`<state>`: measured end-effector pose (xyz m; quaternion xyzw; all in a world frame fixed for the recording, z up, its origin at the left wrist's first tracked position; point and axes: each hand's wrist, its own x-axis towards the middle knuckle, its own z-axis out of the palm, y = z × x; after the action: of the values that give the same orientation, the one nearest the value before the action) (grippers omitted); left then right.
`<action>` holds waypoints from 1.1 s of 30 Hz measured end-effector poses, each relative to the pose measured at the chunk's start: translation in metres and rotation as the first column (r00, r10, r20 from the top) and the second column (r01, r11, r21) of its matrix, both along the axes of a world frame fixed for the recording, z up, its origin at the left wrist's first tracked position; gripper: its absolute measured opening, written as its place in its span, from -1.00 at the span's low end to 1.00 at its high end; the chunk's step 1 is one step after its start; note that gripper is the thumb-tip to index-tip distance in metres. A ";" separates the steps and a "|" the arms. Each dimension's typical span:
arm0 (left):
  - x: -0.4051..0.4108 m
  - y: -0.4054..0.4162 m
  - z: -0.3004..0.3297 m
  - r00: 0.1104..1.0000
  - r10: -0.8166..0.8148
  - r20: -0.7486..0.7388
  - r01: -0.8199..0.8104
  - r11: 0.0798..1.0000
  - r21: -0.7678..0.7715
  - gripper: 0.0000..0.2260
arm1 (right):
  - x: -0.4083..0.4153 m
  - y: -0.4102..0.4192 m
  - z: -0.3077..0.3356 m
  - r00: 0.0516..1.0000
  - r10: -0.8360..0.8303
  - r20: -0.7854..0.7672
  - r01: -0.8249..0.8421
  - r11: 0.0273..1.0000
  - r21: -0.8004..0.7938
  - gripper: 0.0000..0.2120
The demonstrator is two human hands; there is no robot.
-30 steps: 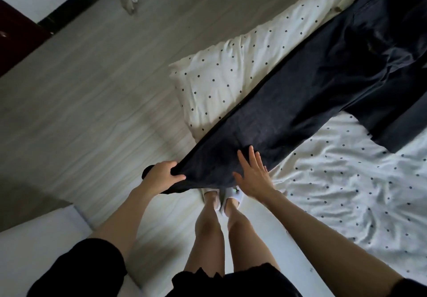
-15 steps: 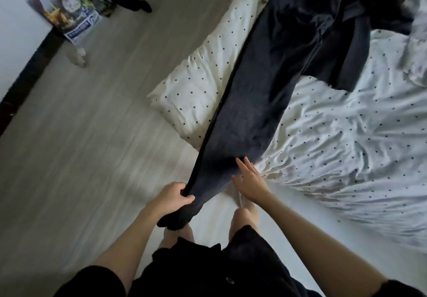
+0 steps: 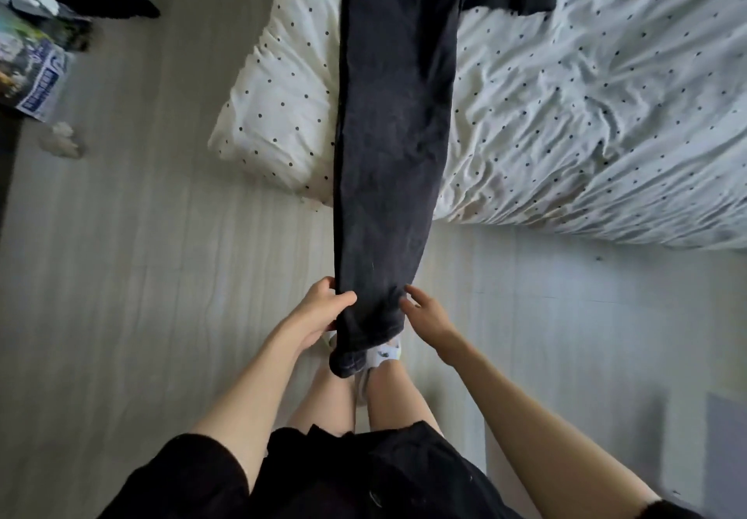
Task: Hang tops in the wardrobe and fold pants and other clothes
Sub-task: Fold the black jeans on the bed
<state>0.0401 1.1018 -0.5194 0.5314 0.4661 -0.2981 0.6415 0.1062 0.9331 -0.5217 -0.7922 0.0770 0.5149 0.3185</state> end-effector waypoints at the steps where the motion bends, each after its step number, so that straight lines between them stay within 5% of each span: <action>1: -0.004 -0.003 0.000 1.000 0.013 -0.010 -0.013 1.000 0.011 -0.86 | -0.005 -0.006 -0.003 0.999 -0.049 -0.025 0.049 0.999 0.001 -0.56; 5: -0.016 -0.016 0.007 0.999 0.041 -0.017 -0.039 0.996 0.084 -0.93 | -0.021 -0.032 -0.014 0.967 -0.230 -0.108 0.230 0.973 -0.011 -0.58; 10: -0.019 -0.026 0.026 0.979 0.203 0.023 -0.202 0.979 -0.035 -0.92 | -0.029 -0.058 -0.016 0.841 -0.485 -0.239 0.491 0.870 -0.037 -0.61; 15: -0.028 -0.030 0.044 0.988 0.137 0.067 -0.131 0.988 -0.081 -0.88 | -0.035 -0.084 -0.014 0.770 -0.574 -0.281 0.597 0.802 -0.002 -0.56; 24: -0.029 -0.027 0.059 0.989 0.040 0.144 -0.034 0.998 -0.044 -0.91 | -0.031 -0.081 -0.014 0.738 -0.577 -0.351 0.621 0.783 0.018 -0.70; 33: -0.040 -0.015 0.073 0.965 0.229 0.131 -0.195 0.954 -0.229 -0.90 | -0.030 -0.079 -0.010 0.657 -0.408 -0.635 0.658 0.721 0.217 -0.26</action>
<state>-0.0002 1.0866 -0.4466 0.4278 0.4343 -0.2332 0.7577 0.0761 0.8539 -0.5313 -0.4600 0.2841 0.6006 0.5890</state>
